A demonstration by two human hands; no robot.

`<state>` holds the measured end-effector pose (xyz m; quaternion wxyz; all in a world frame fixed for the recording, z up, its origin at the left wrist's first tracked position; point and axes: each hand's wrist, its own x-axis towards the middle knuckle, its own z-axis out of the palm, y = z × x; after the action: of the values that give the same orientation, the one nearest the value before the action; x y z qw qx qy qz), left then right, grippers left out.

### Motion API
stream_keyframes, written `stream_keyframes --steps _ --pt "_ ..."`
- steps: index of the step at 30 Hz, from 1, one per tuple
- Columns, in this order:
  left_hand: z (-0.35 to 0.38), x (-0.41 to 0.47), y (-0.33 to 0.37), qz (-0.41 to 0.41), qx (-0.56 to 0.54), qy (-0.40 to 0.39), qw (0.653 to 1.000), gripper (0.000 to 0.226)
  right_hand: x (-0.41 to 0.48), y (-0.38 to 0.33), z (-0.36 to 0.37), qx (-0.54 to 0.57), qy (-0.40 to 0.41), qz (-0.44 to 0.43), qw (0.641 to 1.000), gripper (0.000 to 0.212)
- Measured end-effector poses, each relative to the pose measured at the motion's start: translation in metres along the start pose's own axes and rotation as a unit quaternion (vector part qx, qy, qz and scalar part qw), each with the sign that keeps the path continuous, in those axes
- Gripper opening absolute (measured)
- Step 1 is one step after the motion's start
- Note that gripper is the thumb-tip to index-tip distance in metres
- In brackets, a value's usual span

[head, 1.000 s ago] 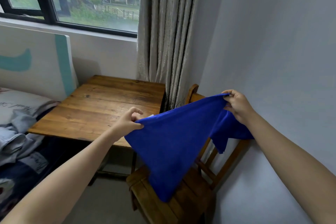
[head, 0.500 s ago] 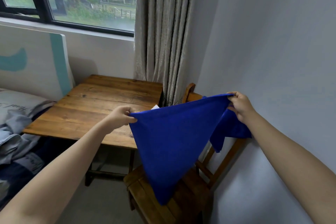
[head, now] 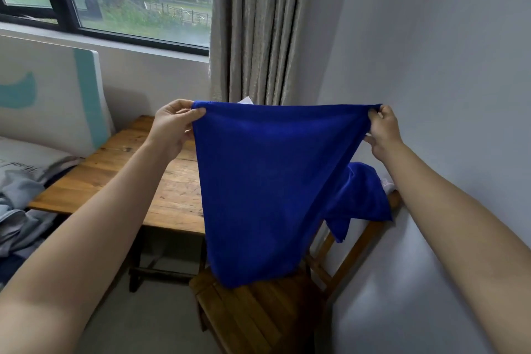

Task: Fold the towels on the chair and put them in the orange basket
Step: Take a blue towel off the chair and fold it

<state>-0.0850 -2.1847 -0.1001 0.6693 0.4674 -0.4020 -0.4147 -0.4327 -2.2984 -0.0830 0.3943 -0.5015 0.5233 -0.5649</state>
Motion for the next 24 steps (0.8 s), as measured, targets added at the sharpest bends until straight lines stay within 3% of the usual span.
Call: stream_keyframes --steps 7,15,21,24 --pt "-0.002 -0.014 -0.014 -0.028 0.032 -0.009 0.999 0.015 -0.010 0.021 -0.008 -0.052 0.024 -0.006 0.998 0.024" --pt "-0.020 -0.052 -0.092 -0.174 0.083 0.022 0.981 0.019 -0.058 0.096 -0.015 -0.216 0.014 0.041 0.975 0.015" --pt "-0.047 -0.101 -0.182 -0.320 0.148 0.022 0.936 0.015 -0.110 0.177 -0.025 -0.282 -0.054 0.131 0.949 0.015" --pt "-0.056 -0.126 -0.219 -0.367 0.186 0.038 0.911 0.014 -0.132 0.218 -0.033 -0.312 -0.077 0.197 0.926 0.026"
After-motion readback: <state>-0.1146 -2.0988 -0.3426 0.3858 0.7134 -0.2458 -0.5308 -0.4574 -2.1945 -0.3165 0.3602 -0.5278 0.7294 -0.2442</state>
